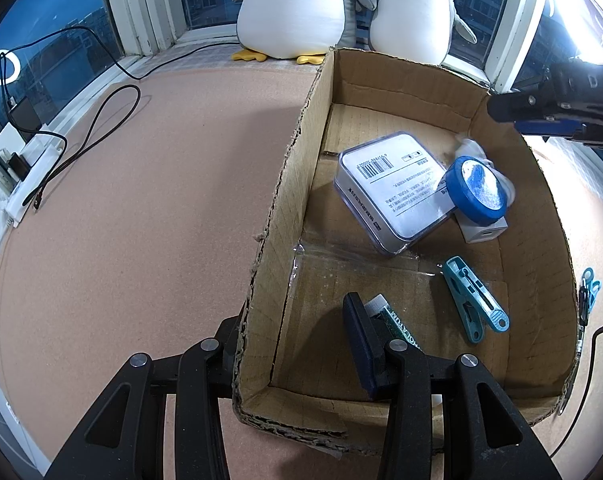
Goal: Organize rigid objects
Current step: 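Carry the white cable with the right tool into the box and release, then reach the right tool to the patterned white cylinder and grasp it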
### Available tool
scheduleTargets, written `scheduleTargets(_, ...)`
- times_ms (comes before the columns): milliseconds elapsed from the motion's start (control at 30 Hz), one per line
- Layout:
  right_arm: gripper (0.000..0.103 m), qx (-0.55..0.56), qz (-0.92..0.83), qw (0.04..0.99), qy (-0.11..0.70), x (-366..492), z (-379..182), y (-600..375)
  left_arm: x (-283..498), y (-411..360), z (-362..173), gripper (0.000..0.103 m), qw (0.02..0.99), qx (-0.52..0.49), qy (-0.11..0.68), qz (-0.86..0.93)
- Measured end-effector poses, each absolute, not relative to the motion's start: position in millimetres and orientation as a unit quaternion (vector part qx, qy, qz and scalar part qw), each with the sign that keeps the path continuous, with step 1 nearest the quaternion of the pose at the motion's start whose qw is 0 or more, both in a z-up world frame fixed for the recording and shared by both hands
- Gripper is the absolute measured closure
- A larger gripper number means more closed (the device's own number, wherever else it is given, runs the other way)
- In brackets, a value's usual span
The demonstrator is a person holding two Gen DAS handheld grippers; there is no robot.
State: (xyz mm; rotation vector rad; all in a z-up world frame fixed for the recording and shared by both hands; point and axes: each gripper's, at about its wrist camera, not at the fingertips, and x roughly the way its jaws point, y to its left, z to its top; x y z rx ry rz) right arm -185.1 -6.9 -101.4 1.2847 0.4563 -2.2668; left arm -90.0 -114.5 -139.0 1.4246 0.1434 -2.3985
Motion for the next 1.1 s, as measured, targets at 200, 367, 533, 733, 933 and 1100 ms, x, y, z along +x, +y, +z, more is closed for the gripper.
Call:
scheduleTargets(200, 0.055, 0.461, -0.835, 0.252, 0.164, -181, -93, -1, -91, -115, -139, 0.058, 0.173, 0.502, 0.051, -0.846)
scheduleTargets(367, 0.055, 0.458, -0.839, 0.256, 0.145, -172, -80, 19, -91, -115, -139, 0.058, 0.173, 0.502, 0.050, -0.846)
scheduleTargets(533, 0.055, 0.459, -0.848, 0.238, 0.118, -167, -69, 60, -92, -116, -139, 0.058, 0.173, 0.502, 0.049, -0.846)
scheduleTargets(733, 0.055, 0.473, -0.848, 0.210, 0.114, -162, -69, 106, -92, -116, -140, 0.058, 0.172, 0.501, 0.048, -0.847)
scheduleTargets(933, 0.055, 0.503, -0.841, 0.179, 0.090, -167, -80, 138, -91, -116, -140, 0.058, 0.173, 0.501, 0.045, -0.847)
scheduleTargets(1100, 0.055, 0.540, -0.824, 0.163, 0.053, -176, -100, 153, -91, -116, -140, 0.058, 0.173, 0.501, 0.045, -0.847)
